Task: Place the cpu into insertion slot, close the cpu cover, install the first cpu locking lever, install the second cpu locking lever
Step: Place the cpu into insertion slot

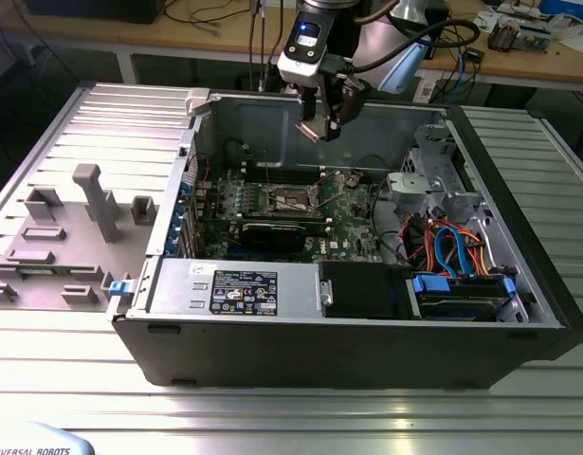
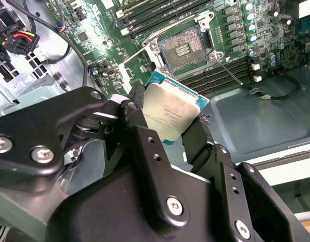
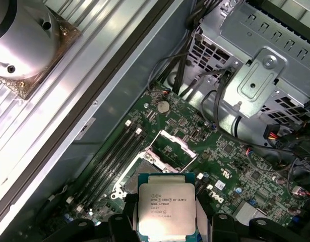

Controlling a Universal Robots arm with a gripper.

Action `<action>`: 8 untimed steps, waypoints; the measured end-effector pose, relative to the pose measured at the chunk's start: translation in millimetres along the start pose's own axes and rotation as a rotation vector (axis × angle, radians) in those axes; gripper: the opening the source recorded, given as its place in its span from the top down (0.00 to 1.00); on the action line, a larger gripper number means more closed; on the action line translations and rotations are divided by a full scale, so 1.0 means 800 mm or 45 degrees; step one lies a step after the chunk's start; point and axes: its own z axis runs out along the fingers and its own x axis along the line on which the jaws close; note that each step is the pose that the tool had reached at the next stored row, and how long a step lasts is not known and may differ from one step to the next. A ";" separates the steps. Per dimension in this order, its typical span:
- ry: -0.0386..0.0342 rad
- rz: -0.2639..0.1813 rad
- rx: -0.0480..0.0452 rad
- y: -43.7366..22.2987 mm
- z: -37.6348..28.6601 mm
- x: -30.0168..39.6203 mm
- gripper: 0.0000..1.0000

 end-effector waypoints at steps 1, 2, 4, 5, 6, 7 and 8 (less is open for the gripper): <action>-0.0004 0.004 0.000 0.0000 0.0000 0.0000 0.46; -0.0007 0.007 0.000 0.0000 0.0000 0.0000 0.46; -0.0015 0.017 0.000 0.0000 0.0000 0.0000 0.46; -0.0019 0.021 0.000 0.0000 0.0000 0.0000 0.46; -0.0026 0.029 -0.001 0.0000 0.0000 0.0000 0.46; -0.0030 0.033 -0.001 0.0000 0.0000 0.0000 0.46; -0.0034 0.039 -0.001 0.0000 0.0000 0.0000 0.46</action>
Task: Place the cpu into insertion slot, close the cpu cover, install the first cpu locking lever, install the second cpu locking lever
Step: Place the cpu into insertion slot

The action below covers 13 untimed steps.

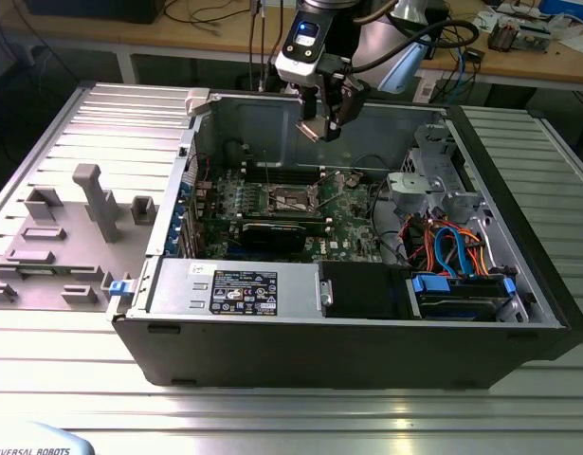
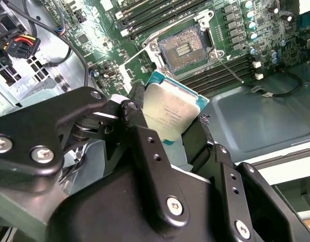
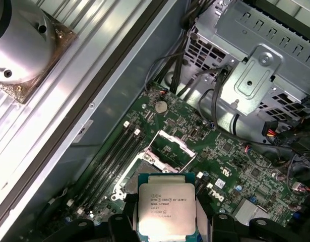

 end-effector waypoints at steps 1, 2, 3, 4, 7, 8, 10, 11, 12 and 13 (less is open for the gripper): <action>-0.0005 0.005 0.000 0.0000 0.0000 0.0000 0.46; -0.0009 0.010 0.000 0.0000 0.0000 0.0000 0.46; -0.0017 0.019 0.000 0.0000 0.0000 0.0000 0.46; -0.0024 0.026 0.000 0.0000 0.0000 0.0000 0.46; -0.0052 0.058 -0.001 0.0000 0.0000 0.0000 0.46; -0.0059 0.065 -0.001 0.0000 0.0000 0.0000 0.46; -0.0073 0.080 -0.001 0.0000 0.0000 0.0000 0.46; -0.0079 0.087 -0.002 0.0000 0.0000 0.0000 0.46; -0.0084 0.093 -0.002 0.0000 0.0000 0.0000 0.46; -0.0091 0.101 -0.002 0.0000 0.0001 0.0000 0.46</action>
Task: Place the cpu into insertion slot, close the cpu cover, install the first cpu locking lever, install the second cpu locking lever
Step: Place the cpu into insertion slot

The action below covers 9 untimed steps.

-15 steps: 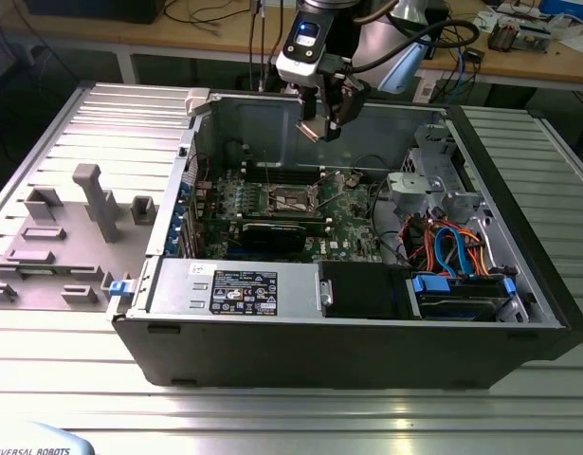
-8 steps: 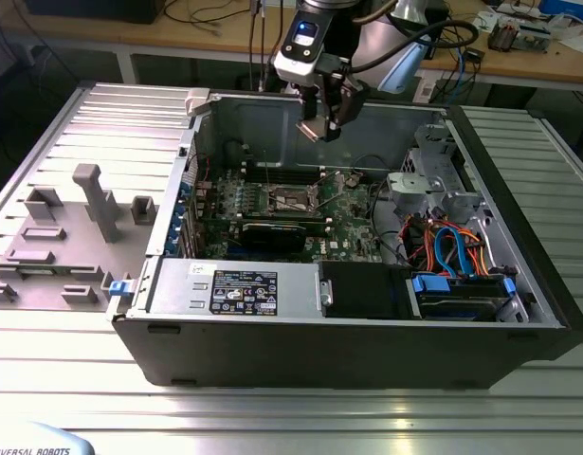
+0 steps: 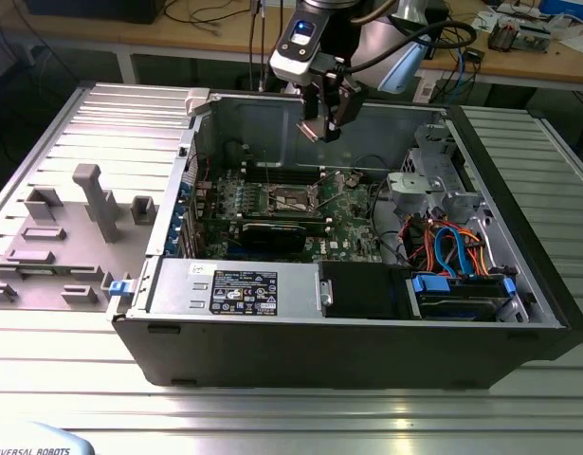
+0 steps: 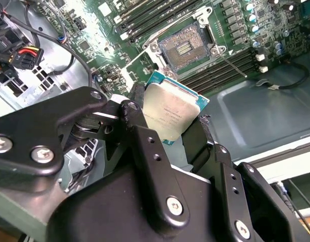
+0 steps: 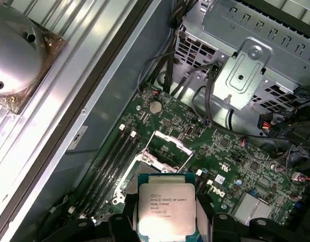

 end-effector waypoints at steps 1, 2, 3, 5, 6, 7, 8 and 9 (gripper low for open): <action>-0.0007 0.008 0.000 0.0000 0.0000 0.0000 0.46; -0.0016 0.017 0.000 0.0000 0.0000 0.0000 0.46; -0.0021 0.024 0.000 0.0000 0.0000 0.0000 0.46; -0.0045 0.049 -0.001 0.0000 0.0000 0.0000 0.46; -0.0051 0.057 -0.001 0.0000 0.0000 0.0000 0.46; -0.0060 0.067 -0.001 0.0000 0.0000 0.0000 0.46; -0.0068 0.076 -0.001 0.0000 0.0001 0.0000 0.46; -0.0076 0.085 -0.002 0.0000 0.0001 0.0000 0.46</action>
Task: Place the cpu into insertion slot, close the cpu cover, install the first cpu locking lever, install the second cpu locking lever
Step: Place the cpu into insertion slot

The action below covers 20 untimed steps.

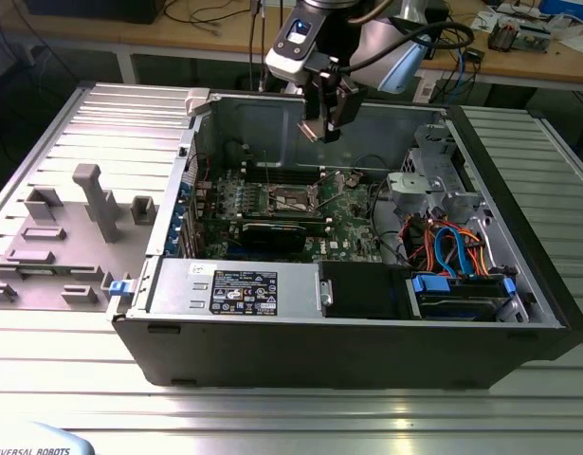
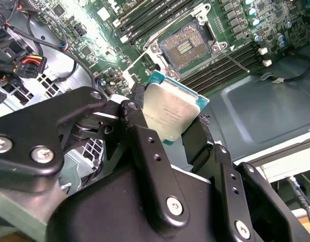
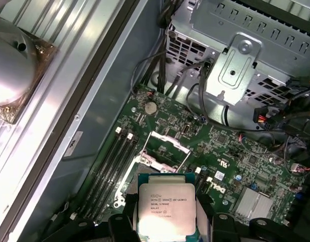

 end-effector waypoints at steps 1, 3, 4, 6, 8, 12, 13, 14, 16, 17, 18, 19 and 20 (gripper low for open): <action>-0.0010 0.011 0.000 0.0000 0.0000 0.0000 0.46; -0.0030 0.034 -0.001 0.0000 0.0000 0.0000 0.46; -0.0038 0.043 -0.001 0.0000 0.0000 0.0000 0.46; -0.0047 0.051 -0.001 0.0000 0.0000 0.0000 0.46; -0.0047 0.052 -0.001 0.0000 0.0000 0.0000 0.46; -0.0046 0.052 -0.001 0.0000 0.0000 0.0000 0.46; -0.0046 0.052 -0.001 0.0000 0.0000 0.0000 0.46; -0.0046 0.052 -0.001 0.0000 0.0000 0.0000 0.46; -0.0046 0.052 -0.001 0.0000 0.0000 0.0000 0.46; -0.0047 0.053 -0.001 0.0000 0.0000 0.0000 0.46; -0.0050 0.055 -0.001 0.0000 0.0000 0.0000 0.46; -0.0053 0.059 -0.001 0.0000 0.0000 0.0000 0.46; -0.0057 0.063 -0.001 0.0000 0.0000 0.0000 0.46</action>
